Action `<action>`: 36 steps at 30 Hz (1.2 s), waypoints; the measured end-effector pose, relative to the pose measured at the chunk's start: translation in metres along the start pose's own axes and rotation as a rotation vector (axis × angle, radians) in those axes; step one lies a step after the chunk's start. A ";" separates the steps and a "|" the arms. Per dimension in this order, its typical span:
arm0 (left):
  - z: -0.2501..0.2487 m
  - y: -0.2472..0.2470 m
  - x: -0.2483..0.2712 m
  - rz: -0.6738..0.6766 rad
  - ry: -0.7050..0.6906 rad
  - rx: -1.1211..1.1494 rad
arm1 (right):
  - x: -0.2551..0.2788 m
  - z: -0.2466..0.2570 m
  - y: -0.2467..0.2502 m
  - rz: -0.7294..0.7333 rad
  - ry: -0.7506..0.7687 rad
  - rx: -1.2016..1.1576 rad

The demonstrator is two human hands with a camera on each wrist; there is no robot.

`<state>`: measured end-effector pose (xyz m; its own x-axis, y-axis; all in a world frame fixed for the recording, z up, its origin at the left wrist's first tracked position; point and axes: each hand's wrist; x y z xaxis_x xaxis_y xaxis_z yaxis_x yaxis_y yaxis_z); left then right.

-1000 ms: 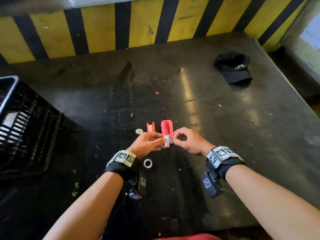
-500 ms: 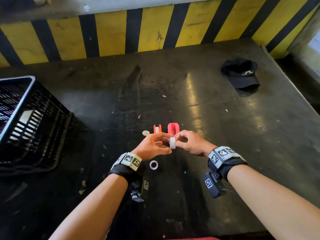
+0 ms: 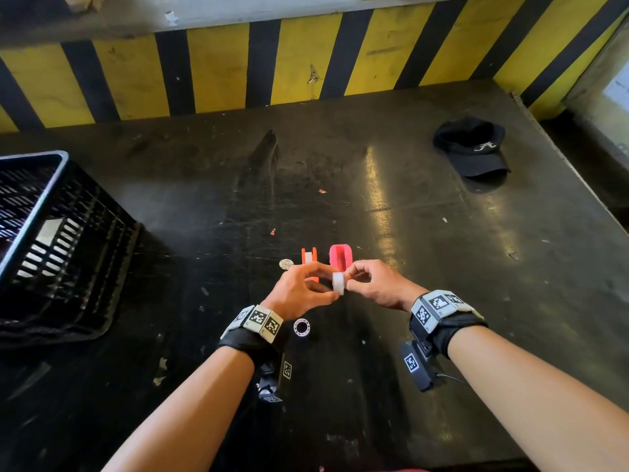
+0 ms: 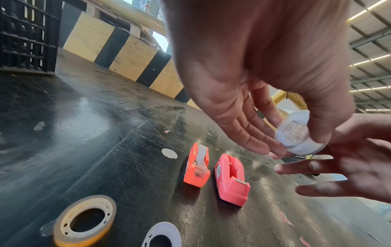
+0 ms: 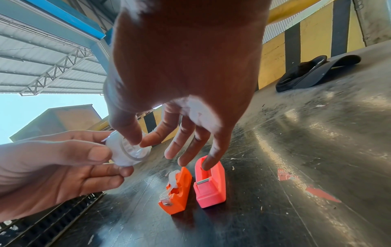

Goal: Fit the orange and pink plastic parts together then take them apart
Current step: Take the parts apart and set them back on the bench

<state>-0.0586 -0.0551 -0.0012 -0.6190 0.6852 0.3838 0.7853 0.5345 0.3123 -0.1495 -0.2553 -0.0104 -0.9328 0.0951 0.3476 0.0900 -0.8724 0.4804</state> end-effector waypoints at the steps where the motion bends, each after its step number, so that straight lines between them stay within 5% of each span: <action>1: 0.000 0.000 0.000 -0.002 0.000 0.005 | -0.001 -0.001 0.000 0.004 0.000 -0.006; 10: 0.003 0.006 -0.008 -0.057 -0.014 0.003 | -0.015 -0.012 0.002 -0.041 0.002 -0.008; 21: -0.004 0.030 -0.047 -0.128 -0.029 -0.338 | -0.069 -0.040 -0.001 0.021 -0.073 0.494; 29: 0.009 0.034 -0.086 -0.173 -0.084 -0.436 | -0.095 -0.059 -0.008 0.040 -0.016 0.522; 36: 0.021 0.021 -0.108 -0.180 0.001 -0.558 | -0.097 -0.067 -0.006 -0.009 0.047 0.469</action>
<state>0.0248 -0.1078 -0.0543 -0.7426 0.6073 0.2825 0.5442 0.3012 0.7830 -0.0829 -0.2911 -0.1006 -0.9482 0.0699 0.3100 0.2200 -0.5595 0.7991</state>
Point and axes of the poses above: each hand's wrist, its own x-axis away from the middle knuckle, its own y-axis out of the back of the hand, z = x × y, and after that the axes turned 5 degrees about y, right-handed
